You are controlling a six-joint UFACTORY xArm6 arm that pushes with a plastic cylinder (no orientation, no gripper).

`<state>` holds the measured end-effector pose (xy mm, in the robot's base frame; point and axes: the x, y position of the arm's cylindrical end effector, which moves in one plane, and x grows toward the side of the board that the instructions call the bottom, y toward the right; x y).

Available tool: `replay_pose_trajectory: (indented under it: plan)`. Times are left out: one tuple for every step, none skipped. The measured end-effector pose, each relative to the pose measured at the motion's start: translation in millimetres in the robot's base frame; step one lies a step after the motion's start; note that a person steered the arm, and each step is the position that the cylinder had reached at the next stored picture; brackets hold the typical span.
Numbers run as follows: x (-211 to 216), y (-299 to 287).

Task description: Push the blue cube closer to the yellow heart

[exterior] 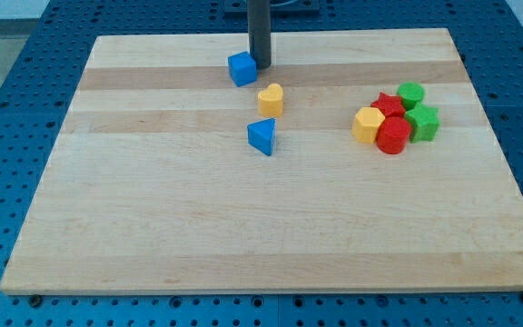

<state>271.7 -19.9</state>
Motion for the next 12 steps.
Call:
replay_pose_trajectory:
  plan:
    - [-9.0,-0.1]
    - [-18.8,-16.4]
    - [-19.2,-41.3]
    - [-19.2,-56.1]
    - [-19.2,-76.3]
    - [-18.8,-81.2]
    - [-10.0,-81.0]
    - [2.6,-75.0]
    - [15.5,-72.0]
    - [25.2,-65.5]
    - [12.6,-64.7]
    - [-10.8,-64.7]
